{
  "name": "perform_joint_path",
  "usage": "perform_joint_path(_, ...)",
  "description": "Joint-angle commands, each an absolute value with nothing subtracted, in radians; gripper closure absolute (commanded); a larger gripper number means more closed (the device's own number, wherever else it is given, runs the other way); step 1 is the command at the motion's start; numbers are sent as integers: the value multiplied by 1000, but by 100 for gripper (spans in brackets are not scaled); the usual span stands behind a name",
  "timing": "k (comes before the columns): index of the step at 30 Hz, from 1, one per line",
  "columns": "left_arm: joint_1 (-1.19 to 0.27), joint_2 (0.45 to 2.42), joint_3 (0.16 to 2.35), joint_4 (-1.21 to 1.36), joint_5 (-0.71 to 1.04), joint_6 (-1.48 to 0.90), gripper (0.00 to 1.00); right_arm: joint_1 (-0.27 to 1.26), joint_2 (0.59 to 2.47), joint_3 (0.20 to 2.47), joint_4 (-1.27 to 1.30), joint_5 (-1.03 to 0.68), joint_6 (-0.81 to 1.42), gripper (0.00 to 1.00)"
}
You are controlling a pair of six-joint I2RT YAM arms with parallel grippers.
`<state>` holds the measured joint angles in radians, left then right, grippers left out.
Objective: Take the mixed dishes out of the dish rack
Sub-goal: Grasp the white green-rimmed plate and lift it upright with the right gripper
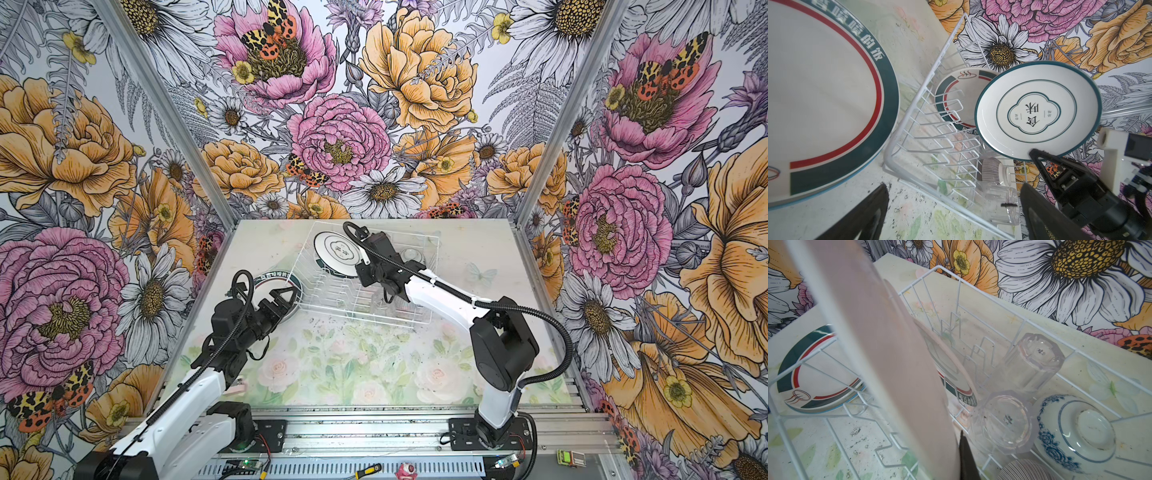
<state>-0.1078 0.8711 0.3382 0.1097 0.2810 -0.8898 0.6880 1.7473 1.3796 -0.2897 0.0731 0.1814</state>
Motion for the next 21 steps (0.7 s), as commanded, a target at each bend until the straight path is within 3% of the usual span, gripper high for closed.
perform_joint_path(1, -122, 891, 343, 148, 265, -893, 1, 689, 1665, 1375, -230, 36, 221, 100)
perform_joint_path(21, -166, 1080, 519, 279, 306, -896, 1, 690, 1503, 1271, -124, -78, 398, 100)
